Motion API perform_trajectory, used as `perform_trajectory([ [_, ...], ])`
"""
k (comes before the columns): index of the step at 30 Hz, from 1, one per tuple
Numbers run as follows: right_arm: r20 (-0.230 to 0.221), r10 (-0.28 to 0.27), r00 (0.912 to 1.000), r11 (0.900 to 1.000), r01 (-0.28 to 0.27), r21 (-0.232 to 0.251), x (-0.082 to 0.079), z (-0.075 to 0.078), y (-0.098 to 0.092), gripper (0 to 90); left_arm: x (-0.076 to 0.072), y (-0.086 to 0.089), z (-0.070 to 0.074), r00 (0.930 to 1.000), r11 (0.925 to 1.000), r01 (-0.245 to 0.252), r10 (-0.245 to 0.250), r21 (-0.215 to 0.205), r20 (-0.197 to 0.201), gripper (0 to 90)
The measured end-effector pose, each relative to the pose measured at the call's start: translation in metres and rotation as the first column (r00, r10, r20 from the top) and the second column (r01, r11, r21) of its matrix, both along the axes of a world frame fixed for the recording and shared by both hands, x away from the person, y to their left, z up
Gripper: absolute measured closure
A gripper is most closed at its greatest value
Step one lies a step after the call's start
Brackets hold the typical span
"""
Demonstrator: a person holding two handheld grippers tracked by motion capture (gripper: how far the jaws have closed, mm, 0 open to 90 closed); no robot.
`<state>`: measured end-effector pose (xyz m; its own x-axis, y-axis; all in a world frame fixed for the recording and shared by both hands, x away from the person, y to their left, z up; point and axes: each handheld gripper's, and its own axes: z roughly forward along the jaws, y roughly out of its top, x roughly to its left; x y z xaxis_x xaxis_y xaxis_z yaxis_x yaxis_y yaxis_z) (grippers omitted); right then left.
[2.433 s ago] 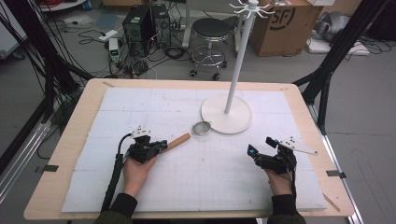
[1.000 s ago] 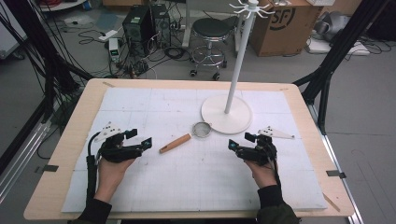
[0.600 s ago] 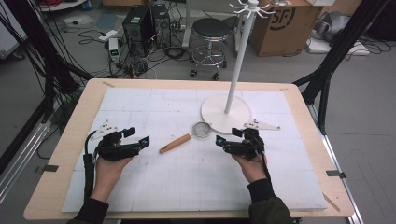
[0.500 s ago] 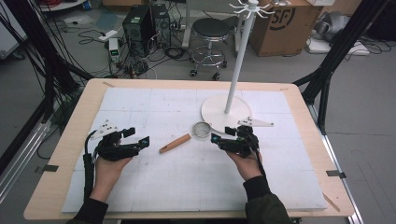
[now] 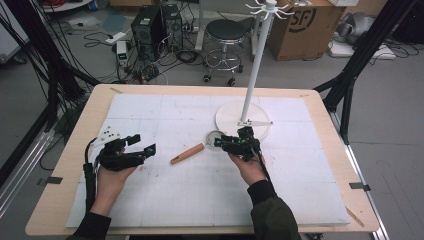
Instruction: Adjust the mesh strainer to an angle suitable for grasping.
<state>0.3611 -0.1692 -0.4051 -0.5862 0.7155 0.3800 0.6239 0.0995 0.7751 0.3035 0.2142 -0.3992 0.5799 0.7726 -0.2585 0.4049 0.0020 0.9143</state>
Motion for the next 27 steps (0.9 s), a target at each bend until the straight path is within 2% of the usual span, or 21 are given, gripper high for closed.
perform_trajectory([
  [2,-0.003,-0.009,1.0000,1.000,0.009,0.005,0.002,0.001,0.004,66.4,0.000,-0.001,0.000,1.0000,1.0000,0.005,-0.005,-0.001,0.004,20.9],
  [8,-0.015,0.019,0.9997,1.000,-0.019,0.009,0.012,0.003,0.016,77.3,0.000,0.001,0.001,1.0000,1.0000,-0.004,0.004,-0.008,0.005,20.9],
  [9,-0.022,0.024,0.9995,1.000,-0.024,0.014,0.014,0.002,0.017,79.8,0.000,0.001,0.001,1.0000,1.0000,-0.003,0.003,-0.009,0.004,20.9],
  [10,-0.032,0.026,0.9991,1.000,-0.025,0.010,0.018,-0.001,0.020,86.4,0.000,0.001,0.001,1.0000,1.0000,-0.001,0.001,-0.009,0.003,20.9],
  [13,-0.049,0.034,0.9982,0.999,-0.033,0.021,0.023,-0.007,0.023,89.5,0.000,0.001,0.000,1.0000,1.0000,0.000,0.000,-0.004,-0.002,20.9],
  [19,-0.065,0.052,0.9965,0.999,-0.051,0.020,0.030,-0.012,0.029,89.8,0.000,0.001,0.000,1.0000,1.0000,0.000,0.000,-0.007,-0.004,20.9],
  [23,-0.097,0.091,0.9911,0.996,-0.089,0.027,0.034,-0.013,0.034,90.0,0.001,0.001,0.000,1.0000,1.0000,0.000,0.000,-0.004,-0.009,20.9],
  [24,-0.093,0.111,0.9894,0.994,-0.109,0.024,0.036,-0.013,0.037,90.0,0.001,0.001,0.000,0.9999,1.0000,0.001,-0.001,-0.007,-0.010,20.9],
  [27,-0.100,0.117,0.9881,0.993,-0.115,0.026,0.038,-0.016,0.039,90.0,0.001,0.001,-0.001,1.0000,1.0000,0.002,-0.002,-0.003,-0.009,20.9],
])
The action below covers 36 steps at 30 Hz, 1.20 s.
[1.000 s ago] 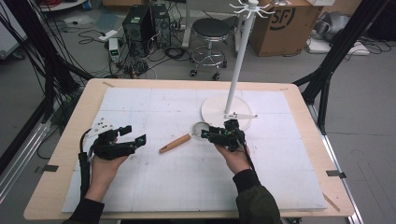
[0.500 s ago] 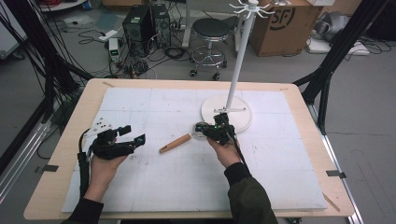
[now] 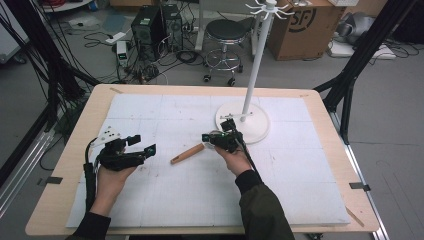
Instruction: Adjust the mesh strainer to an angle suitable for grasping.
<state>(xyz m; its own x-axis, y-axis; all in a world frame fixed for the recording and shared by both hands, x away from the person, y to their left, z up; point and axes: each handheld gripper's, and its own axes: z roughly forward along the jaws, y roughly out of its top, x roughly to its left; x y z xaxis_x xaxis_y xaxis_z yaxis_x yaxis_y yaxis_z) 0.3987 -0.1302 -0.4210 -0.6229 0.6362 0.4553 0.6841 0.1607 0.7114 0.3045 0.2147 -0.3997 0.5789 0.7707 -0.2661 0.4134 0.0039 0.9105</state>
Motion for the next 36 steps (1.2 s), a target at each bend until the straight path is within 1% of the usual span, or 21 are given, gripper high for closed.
perform_trajectory([
  [1,-0.009,0.003,1.0000,1.000,-0.003,0.003,0.002,-0.003,0.001,90.0,0.000,0.000,0.000,1.0000,1.0000,0.000,0.000,0.000,0.001,20.9],
  [5,-0.022,0.010,0.9997,1.000,-0.010,0.020,0.005,-0.006,0.003,90.0,0.000,0.000,0.000,1.0000,1.0000,-0.003,0.003,-0.001,0.000,20.9],
  [6,-0.029,0.023,0.9993,1.000,-0.022,0.007,0.009,-0.007,0.006,90.0,0.000,0.000,0.000,1.0000,1.0000,-0.003,0.003,0.002,-0.001,20.9],
  [7,-0.029,0.023,0.9993,1.000,-0.022,0.007,0.009,-0.007,0.006,90.0,0.001,0.000,0.000,1.0000,1.0000,-0.003,0.003,0.003,-0.002,20.9],
  [8,-0.033,0.038,0.9987,0.999,-0.038,0.006,0.010,-0.006,0.009,90.0,0.001,0.000,-0.001,1.0000,1.0000,-0.001,0.001,0.002,-0.001,20.9],
  [9,-0.039,0.061,0.9974,0.998,-0.062,-0.012,0.014,-0.005,0.015,90.0,0.001,0.000,-0.001,1.0000,1.0000,0.002,-0.002,0.002,0.002,20.9],
  [10,-0.039,0.061,0.9974,0.998,-0.062,-0.012,0.014,-0.005,0.015,90.0,0.001,0.000,-0.001,1.0000,1.0000,0.002,-0.002,0.002,0.000,20.9],
  [11,-0.043,0.081,0.9957,0.996,-0.082,-0.019,0.017,-0.005,0.020,90.0,0.002,0.000,-0.001,1.0000,1.0000,0.003,-0.003,0.006,0.001,20.9],
  [12,-0.043,0.081,0.9957,0.996,-0.082,-0.019,0.017,-0.005,0.020,90.0,0.002,0.000,-0.001,1.0000,1.0000,0.003,-0.003,0.006,0.000,20.9],
  [14,-0.048,0.093,0.9945,0.995,-0.094,-0.037,0.021,-0.006,0.023,90.0,0.002,0.000,-0.002,1.0000,1.0000,0.000,0.000,0.001,-0.001,20.9],
  [15,-0.057,0.097,0.9937,0.994,-0.099,-0.035,0.023,-0.007,0.023,90.0,0.002,0.000,-0.002,1.0000,1.0000,0.000,0.000,0.001,-0.001,20.9],
  [16,-0.069,0.098,0.9928,0.994,-0.101,-0.036,0.025,-0.008,0.024,90.0,0.002,0.001,-0.002,1.0000,1.0000,-0.001,0.001,0.001,-0.001,20.9],
  [18,-0.069,0.097,0.9929,0.994,-0.100,-0.044,0.028,-0.011,0.024,90.0,0.002,0.001,-0.002,1.0000,1.0000,-0.006,0.006,-0.003,0.001,20.9],
  [21,-0.094,0.083,0.9921,0.995,-0.088,-0.049,0.031,-0.014,0.022,90.0,0.002,0.002,-0.002,1.0000,1.0000,-0.001,0.001,-0.002,0.000,20.9],
  [23,-0.097,0.081,0.9920,0.995,-0.086,-0.056,0.033,-0.017,0.021,90.0,0.002,0.001,-0.002,1.0000,1.0000,0.001,-0.001,-0.003,0.002,20.9],
  [25,-0.116,0.077,0.9903,0.995,-0.084,-0.061,0.034,-0.018,0.021,90.0,0.002,0.000,-0.002,1.0000,1.0000,0.006,-0.006,-0.001,0.001,20.9],
  [29,-0.124,0.078,0.9892,0.992,-0.090,-0.089,0.035,-0.023,0.022,90.0,0.002,0.000,-0.002,1.0000,1.0000,0.006,-0.006,-0.002,0.001,20.9],
  [31,-0.115,0.079,0.9902,0.989,-0.092,-0.112,0.036,-0.026,0.023,90.0,0.002,0.001,-0.001,1.0000,1.0000,0.004,-0.004,-0.001,0.003,20.9],
  [32,-0.126,0.078,0.9889,0.990,-0.092,-0.104,0.036,-0.026,0.022,90.0,0.002,0.001,-0.001,1.0000,1.0000,0.005,-0.005,-0.002,0.003,20.9],
  [33,-0.127,0.077,0.9889,0.990,-0.091,-0.107,0.036,-0.026,0.022,90.0,0.002,0.000,-0.001,1.0000,1.0000,0.004,-0.004,-0.002,0.000,20.9],
  [36,-0.115,0.080,0.9901,0.986,-0.096,-0.135,0.034,-0.024,0.022,90.0,0.002,-0.001,-0.002,1.0000,1.0000,0.008,-0.008,-0.001,-0.005,20.9],
])
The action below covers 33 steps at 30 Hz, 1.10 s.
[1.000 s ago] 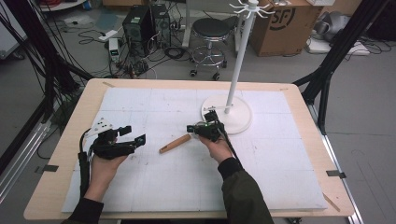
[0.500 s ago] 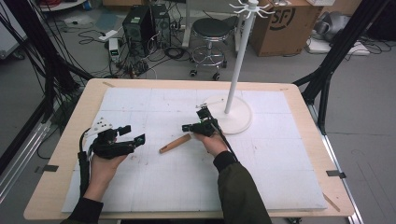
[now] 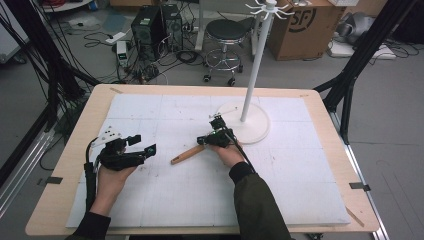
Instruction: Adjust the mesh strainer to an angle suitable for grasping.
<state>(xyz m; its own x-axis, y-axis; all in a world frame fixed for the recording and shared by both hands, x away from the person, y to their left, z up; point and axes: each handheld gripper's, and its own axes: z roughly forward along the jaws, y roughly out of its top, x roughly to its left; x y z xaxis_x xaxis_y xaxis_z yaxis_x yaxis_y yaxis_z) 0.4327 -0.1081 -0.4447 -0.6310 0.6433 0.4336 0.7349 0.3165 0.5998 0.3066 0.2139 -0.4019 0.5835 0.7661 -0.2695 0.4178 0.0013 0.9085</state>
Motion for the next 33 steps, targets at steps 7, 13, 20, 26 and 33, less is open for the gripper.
perform_trajectory([
  [7,0.003,0.018,0.9998,0.999,-0.018,-0.047,-0.005,0.003,-0.001,90.0,-0.001,0.000,0.001,1.0000,1.0000,-0.003,0.003,-0.001,0.006,21.0],
  [13,0.013,0.022,0.9997,0.997,-0.021,-0.070,-0.014,0.004,-0.008,90.0,-0.001,-0.002,0.000,1.0000,1.0000,0.003,-0.003,0.002,0.006,21.3],
  [20,0.010,0.007,0.9999,0.998,-0.006,-0.064,-0.023,0.002,-0.022,90.0,-0.002,-0.002,0.001,0.9998,0.9999,-0.014,0.014,0.001,0.011,21.3],
  [26,-0.007,-0.002,1.0000,0.997,0.001,-0.074,-0.030,-0.002,-0.031,90.0,-0.001,-0.002,0.000,0.9999,0.9999,-0.012,0.012,0.009,0.004,21.3],
  [33,-0.008,-0.015,0.9999,0.998,0.014,-0.057,-0.039,-0.004,-0.042,90.0,-0.001,-0.005,-0.001,0.9999,0.9999,-0.010,0.010,0.011,0.005,21.4],
])
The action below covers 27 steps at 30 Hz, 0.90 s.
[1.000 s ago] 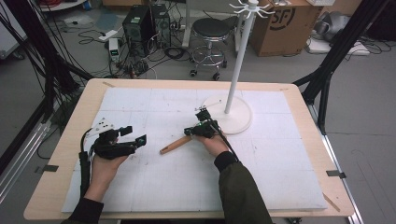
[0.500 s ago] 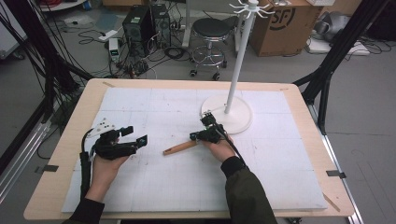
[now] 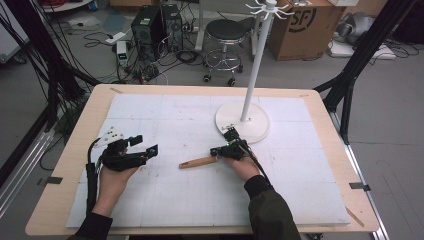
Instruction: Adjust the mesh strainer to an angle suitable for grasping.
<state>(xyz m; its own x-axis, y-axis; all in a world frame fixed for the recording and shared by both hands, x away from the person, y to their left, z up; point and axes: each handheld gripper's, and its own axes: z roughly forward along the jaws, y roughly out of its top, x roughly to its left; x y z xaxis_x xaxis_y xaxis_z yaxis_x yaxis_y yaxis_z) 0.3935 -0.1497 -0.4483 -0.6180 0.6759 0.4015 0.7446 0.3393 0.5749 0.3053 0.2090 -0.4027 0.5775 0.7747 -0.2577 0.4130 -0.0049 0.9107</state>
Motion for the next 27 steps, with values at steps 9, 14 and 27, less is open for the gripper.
perform_trajectory([
  [9,-0.013,-0.017,0.9998,1.000,0.017,-0.016,-0.011,0.002,-0.011,90.0,-0.001,-0.002,0.000,1.0000,1.0000,0.006,-0.006,0.003,-0.003,21.4],
  [14,-0.013,-0.037,0.9992,0.999,0.037,-0.004,-0.020,0.000,-0.022,90.0,-0.001,-0.002,0.000,1.0000,0.9999,0.007,-0.007,0.008,-0.003,21.4],
  [27,-0.010,-0.070,0.9975,0.998,0.070,0.000,-0.039,0.000,-0.041,90.0,-0.002,-0.005,-0.002,0.9998,0.9998,0.013,-0.013,0.015,-0.013,21.4],
])
